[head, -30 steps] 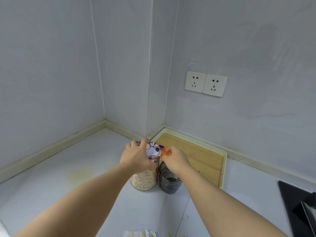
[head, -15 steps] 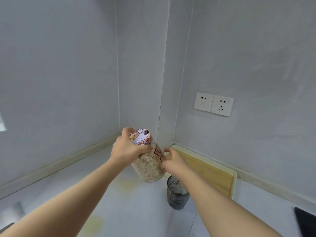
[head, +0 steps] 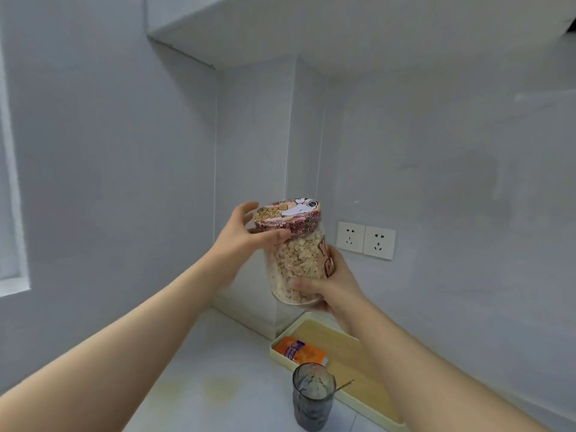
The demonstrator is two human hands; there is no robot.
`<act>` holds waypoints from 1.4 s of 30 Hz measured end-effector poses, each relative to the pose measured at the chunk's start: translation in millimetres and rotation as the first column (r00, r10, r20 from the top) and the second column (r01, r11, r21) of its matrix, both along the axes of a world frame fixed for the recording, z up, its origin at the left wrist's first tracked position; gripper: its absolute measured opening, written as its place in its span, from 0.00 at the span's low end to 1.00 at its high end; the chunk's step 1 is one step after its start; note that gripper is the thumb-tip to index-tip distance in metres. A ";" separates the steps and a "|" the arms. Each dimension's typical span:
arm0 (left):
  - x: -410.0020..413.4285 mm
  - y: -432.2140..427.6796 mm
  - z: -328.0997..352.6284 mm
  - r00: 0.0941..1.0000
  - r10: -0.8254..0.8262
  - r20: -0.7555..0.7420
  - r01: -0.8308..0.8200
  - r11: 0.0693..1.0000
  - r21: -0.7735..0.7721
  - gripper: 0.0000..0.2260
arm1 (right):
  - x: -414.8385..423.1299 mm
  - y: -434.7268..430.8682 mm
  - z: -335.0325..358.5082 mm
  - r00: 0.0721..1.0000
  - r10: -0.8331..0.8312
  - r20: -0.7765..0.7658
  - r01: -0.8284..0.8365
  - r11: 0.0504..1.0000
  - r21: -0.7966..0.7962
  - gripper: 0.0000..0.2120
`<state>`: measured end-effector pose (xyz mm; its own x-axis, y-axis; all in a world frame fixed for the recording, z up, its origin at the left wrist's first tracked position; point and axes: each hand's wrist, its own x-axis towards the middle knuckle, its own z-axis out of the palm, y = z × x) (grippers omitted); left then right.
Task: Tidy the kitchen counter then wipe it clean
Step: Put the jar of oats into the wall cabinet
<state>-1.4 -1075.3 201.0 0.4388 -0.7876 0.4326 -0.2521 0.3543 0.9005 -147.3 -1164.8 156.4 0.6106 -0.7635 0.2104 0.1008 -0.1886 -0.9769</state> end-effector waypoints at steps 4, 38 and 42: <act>-15.1 3.4 12.9 0.980 -0.199 0.014 0.199 0.976 -0.089 0.48 | -13.3 11.1 32.8 0.979 0.051 0.195 -0.074 0.991 0.114 0.31; -76.1 0.6 310.2 0.974 0.216 0.066 -0.105 0.692 -0.714 0.52 | -136.9 2.5 386.6 0.240 -0.916 0.323 0.090 -0.310 -0.946 0.21; -81.5 -15.7 336.3 0.964 0.256 0.071 -0.129 0.686 -0.717 0.55 | -139.4 -8.7 392.6 0.240 -0.902 0.359 0.096 -0.346 -0.933 0.19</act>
<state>-82.9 -1091.0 537.3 0.4241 -0.1326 0.8959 -0.4983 0.7919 0.3530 -286.7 -1173.4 548.9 0.2767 -0.2323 0.9325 -0.9375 -0.2785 0.2088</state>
